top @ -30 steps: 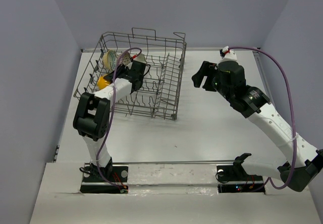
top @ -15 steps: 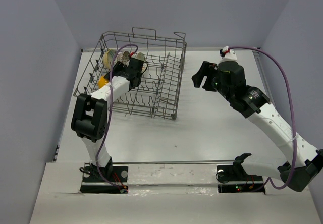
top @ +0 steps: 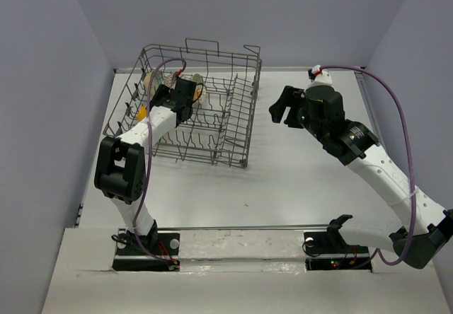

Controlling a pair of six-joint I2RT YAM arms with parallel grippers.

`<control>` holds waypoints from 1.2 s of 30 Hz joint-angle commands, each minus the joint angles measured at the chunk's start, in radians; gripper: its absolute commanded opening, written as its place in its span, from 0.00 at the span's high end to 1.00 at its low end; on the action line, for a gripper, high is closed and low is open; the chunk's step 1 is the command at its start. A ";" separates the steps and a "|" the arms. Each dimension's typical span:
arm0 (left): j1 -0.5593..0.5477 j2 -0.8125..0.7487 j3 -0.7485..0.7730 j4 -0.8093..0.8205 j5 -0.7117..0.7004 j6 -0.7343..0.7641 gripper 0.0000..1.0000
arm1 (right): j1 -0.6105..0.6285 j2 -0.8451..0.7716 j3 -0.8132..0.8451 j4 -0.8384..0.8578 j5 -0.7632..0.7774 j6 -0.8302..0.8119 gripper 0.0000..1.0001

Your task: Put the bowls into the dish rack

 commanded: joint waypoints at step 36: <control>-0.248 -0.602 0.114 0.066 0.252 -0.576 0.01 | -0.429 0.084 0.036 -0.043 0.188 0.038 0.15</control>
